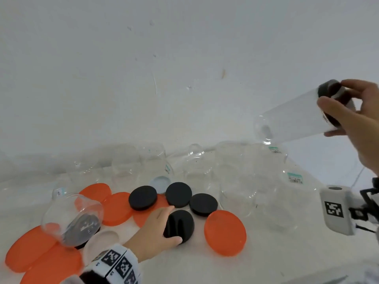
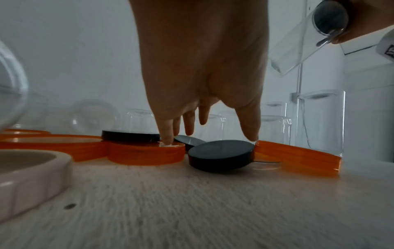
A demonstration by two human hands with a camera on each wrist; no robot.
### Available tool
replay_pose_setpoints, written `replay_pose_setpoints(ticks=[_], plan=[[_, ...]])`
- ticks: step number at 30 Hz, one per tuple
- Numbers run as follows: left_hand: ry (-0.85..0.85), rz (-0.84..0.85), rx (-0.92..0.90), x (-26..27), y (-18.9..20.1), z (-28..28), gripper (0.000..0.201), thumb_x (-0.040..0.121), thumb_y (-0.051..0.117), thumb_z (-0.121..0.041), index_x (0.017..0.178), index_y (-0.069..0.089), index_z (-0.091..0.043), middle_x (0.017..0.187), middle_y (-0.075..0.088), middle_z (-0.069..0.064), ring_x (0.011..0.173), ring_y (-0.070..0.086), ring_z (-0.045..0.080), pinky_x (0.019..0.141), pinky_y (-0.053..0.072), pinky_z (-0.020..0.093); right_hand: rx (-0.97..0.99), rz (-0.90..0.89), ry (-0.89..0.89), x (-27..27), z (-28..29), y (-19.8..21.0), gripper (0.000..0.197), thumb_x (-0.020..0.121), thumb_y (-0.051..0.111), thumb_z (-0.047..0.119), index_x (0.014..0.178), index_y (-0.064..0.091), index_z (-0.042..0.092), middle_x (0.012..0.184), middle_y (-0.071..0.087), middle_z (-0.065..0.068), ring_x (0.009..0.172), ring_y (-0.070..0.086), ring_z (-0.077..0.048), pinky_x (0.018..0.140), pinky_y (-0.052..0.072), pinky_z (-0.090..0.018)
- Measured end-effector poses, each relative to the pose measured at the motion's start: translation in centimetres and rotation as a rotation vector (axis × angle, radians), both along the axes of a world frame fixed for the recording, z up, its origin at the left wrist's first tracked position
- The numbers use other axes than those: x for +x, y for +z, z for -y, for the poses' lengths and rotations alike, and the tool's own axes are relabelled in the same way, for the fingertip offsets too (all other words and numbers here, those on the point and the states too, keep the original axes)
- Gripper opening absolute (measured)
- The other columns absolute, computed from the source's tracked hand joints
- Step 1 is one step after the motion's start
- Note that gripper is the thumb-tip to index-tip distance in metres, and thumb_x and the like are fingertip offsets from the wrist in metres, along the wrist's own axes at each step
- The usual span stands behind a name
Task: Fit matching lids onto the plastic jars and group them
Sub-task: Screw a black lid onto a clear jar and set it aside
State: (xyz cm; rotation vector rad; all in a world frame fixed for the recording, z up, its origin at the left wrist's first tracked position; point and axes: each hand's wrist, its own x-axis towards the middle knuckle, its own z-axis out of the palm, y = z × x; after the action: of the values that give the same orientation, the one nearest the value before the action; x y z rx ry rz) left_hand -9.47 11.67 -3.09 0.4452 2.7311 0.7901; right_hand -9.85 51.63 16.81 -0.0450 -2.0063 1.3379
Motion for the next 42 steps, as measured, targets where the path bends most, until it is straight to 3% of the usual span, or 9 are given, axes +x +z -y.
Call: replay_pose_setpoints(ticks=[4,7,12,21,32,34,36,39,42], plan=[[-0.007,0.049,-0.07,-0.8,-0.6,-0.6,0.09,0.08,0.064,-0.053,0.15,0.013,-0.026,0.152,0.016,-0.009,0.141,0.016,0.011,0.116,0.021,0.031,0.111,0.123,-0.159,-3.8,-5.6,-1.4,0.086,0.055,0.084,0.049,0.129,0.042,0.034,0.139,0.038,0.001,0.117,0.051,-0.023,0.064,0.06,-0.032],[0.005,0.072,-0.121,-1.0,-0.8,-0.8,0.096,0.078,0.064,-0.056,0.151,0.008,-0.027,0.153,0.01,-0.011,0.142,0.011,0.014,0.116,0.018,0.029,0.263,0.242,-0.227,-6.7,-7.9,-3.7,0.081,0.064,0.087,0.026,0.131,0.04,0.025,0.136,0.034,-0.006,0.116,0.045,-0.027,0.087,0.053,-0.052],[0.011,0.068,-0.227,-1.3,-0.9,-1.3,0.098,0.076,0.06,-0.059,0.151,0.004,-0.031,0.155,0.006,-0.018,0.142,0.004,0.014,0.115,0.02,0.03,0.399,0.434,-0.144,-11.5,-9.2,-6.6,0.079,0.068,0.085,0.022,0.131,0.037,0.016,0.134,0.034,-0.009,0.113,0.044,-0.029,0.089,0.048,-0.049],[0.05,0.108,-0.294,-2.0,-0.9,-2.0,0.101,0.07,0.06,-0.061,0.15,0.003,-0.035,0.152,0.009,-0.023,0.139,0.006,0.015,0.11,0.029,0.031,0.574,0.667,0.018,-17.8,-8.9,-8.6,0.05,0.077,0.077,0.033,0.11,0.044,0.017,0.118,0.039,-0.004,0.083,0.055,-0.026,0.066,0.054,-0.04],[0.042,0.103,-0.296,-2.0,-0.7,-2.1,0.099,0.069,0.06,-0.064,0.148,0.007,-0.036,0.147,0.016,-0.023,0.133,0.011,0.013,0.107,0.029,0.028,0.752,0.877,0.102,-18.4,-7.0,-7.4,0.048,0.09,0.061,0.039,0.121,0.051,0.005,0.118,0.049,-0.013,0.089,0.054,-0.031,0.064,0.053,-0.037],[0.041,0.114,-0.296,-2.0,-0.6,-2.1,0.098,0.07,0.059,-0.063,0.148,0.007,-0.035,0.148,0.016,-0.022,0.134,0.011,0.014,0.109,0.029,0.029,0.781,0.923,0.149,-17.9,-6.5,-6.9,0.059,0.087,0.058,0.053,0.113,0.054,0.0,0.105,0.056,-0.016,0.075,0.051,-0.026,0.055,0.046,-0.029],[0.045,0.137,-0.297,-2.0,-0.4,-2.2,0.098,0.071,0.06,-0.062,0.149,0.006,-0.034,0.149,0.017,-0.02,0.137,0.01,0.016,0.111,0.028,0.032,0.854,0.91,0.206,-17.4,-6.0,-6.3,0.087,0.065,0.046,0.084,0.09,0.055,0.002,0.087,0.055,-0.012,0.066,0.046,-0.021,0.053,0.04,-0.024],[0.049,0.158,-0.279,-1.9,-0.1,-2.4,0.098,0.072,0.061,-0.061,0.149,0.007,-0.034,0.15,0.018,-0.018,0.138,0.01,0.016,0.112,0.027,0.033,1.015,0.843,0.203,-16.7,-5.5,-5.7,0.102,0.059,0.032,0.095,0.102,0.06,0.007,0.109,0.057,-0.011,0.099,0.052,-0.029,0.086,0.039,-0.035],[0.06,0.168,-0.248,-1.7,0.1,-2.4,0.097,0.073,0.063,-0.06,0.149,0.008,-0.033,0.15,0.019,-0.017,0.139,0.011,0.016,0.113,0.026,0.034,1.111,0.896,0.235,-15.8,-4.7,-5.7,0.093,0.055,0.038,0.094,0.122,0.054,0.031,0.121,0.043,0.003,0.127,0.032,-0.028,0.108,0.027,-0.045]])
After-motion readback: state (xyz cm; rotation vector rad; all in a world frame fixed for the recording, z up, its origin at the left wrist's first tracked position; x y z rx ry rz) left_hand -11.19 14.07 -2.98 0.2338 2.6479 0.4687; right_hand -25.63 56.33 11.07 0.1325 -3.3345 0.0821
